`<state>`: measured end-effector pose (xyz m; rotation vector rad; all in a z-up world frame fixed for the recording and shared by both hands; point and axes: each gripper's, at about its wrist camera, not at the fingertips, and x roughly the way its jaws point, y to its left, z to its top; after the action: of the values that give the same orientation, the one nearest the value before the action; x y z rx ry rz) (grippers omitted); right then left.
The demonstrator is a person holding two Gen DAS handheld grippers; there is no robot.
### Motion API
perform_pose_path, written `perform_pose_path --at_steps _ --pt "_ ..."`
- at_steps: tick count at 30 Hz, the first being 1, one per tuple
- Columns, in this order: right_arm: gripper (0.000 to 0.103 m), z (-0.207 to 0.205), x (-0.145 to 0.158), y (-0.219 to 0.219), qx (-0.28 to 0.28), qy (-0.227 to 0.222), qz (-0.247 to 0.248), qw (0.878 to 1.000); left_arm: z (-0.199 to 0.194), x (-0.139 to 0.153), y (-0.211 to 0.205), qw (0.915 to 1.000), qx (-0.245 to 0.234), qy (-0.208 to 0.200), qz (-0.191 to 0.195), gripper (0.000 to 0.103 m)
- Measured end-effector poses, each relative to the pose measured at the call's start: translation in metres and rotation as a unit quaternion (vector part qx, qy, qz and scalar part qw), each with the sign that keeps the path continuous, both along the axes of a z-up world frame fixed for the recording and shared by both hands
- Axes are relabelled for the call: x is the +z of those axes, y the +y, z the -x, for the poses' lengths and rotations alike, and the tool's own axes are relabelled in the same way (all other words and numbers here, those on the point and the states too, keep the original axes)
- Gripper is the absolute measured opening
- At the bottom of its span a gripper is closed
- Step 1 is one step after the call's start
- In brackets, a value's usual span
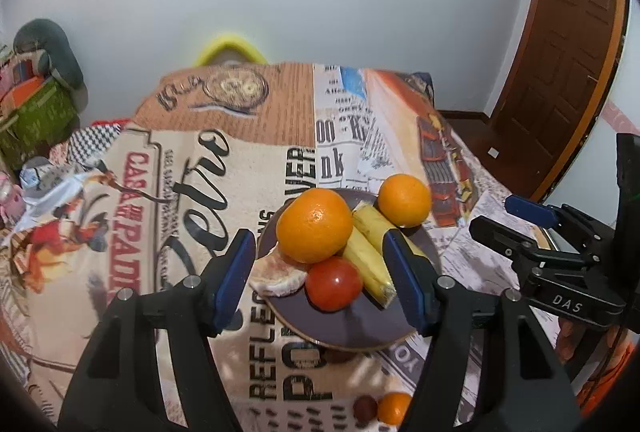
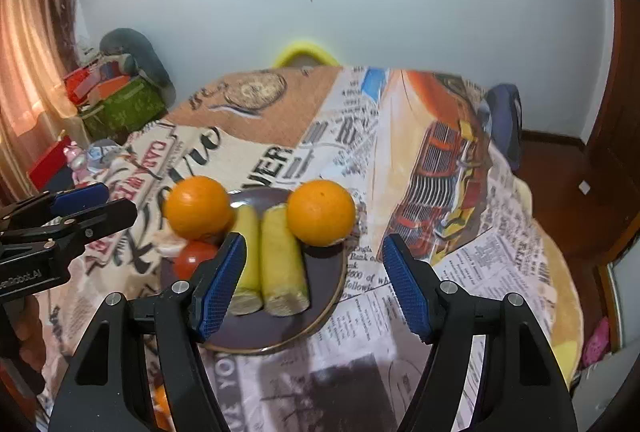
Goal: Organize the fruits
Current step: 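Open both grippers to release the oranges onto the grey plate, then grasp a small mandarin with the left gripper while the right gripper grasps another mandarin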
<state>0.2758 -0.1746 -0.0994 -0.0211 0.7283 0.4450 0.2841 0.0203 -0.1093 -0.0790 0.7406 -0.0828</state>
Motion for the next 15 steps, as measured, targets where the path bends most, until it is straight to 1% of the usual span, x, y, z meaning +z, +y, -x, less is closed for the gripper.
perform_pose_path --at_steps 4,7,15 --pt "0.071 0.024 0.018 -0.001 0.004 -0.02 -0.004 1.0 0.026 0.016 -0.001 0.9999 -0.002 -0.016 -0.004 0.066" --pt "0.071 0.04 0.027 0.0 0.005 -0.032 0.003 0.999 0.046 0.023 -0.003 0.9997 -0.004 -0.022 -0.011 0.066" --pt "0.072 0.079 0.04 0.002 0.014 -0.048 0.01 0.999 0.087 0.025 -0.003 0.9997 -0.006 -0.019 -0.012 0.066"
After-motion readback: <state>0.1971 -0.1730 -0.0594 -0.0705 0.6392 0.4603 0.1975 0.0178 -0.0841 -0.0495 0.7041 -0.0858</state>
